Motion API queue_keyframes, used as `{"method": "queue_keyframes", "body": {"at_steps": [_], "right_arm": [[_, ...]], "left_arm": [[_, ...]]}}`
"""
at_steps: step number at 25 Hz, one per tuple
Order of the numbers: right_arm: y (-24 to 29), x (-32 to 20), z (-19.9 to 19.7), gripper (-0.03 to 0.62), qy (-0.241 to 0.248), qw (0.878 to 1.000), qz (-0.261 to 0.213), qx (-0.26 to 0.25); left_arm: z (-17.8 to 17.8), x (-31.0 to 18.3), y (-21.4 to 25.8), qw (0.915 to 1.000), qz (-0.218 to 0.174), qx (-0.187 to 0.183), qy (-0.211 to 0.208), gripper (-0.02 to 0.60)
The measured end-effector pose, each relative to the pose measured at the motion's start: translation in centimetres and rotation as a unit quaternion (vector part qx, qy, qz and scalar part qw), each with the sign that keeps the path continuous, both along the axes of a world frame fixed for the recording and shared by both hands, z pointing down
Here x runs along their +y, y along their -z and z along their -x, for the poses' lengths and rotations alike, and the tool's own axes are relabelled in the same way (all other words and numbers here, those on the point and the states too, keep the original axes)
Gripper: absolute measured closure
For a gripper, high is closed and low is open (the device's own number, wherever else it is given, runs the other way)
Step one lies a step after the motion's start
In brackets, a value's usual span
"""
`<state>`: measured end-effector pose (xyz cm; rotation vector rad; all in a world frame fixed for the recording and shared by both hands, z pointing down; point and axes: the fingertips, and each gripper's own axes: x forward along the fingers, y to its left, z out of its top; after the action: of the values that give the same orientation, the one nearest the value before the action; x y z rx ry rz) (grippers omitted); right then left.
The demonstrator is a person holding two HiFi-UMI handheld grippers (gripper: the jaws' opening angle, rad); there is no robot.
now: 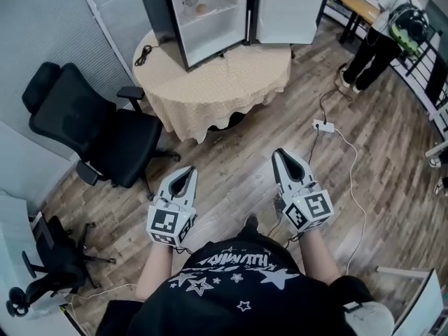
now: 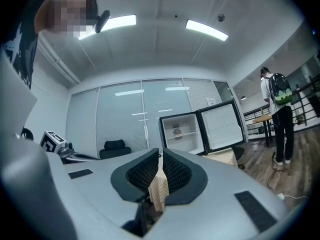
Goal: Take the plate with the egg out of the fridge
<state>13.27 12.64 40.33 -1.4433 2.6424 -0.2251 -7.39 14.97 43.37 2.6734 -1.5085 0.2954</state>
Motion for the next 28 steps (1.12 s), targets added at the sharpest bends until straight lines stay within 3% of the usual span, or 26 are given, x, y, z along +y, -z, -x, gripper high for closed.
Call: {"method": "queue_keyframes", "body": {"at_steps": [9, 17, 28], "right_arm": [[-1.3, -4.5, -5.3, 0.553, 0.012, 1.000, 0.012, -0.016], [-2.4, -7.4, -10.2, 0.553, 0.010, 0.999, 0.026, -0.023], [-2.9, -7.4, -10.3, 0.553, 0.009, 0.999, 0.032, -0.031]], "left_arm": [[-4.3, -5.5, 0.0, 0.9997, 0.006, 0.003, 0.025, 0.575], [-6.6, -7.3, -0.5, 0.9982, 0.011, 0.006, 0.059, 0.574], [-6.4, -8.6, -0.4, 0.9982, 0.012, 0.004, 0.059, 0.574]]}}
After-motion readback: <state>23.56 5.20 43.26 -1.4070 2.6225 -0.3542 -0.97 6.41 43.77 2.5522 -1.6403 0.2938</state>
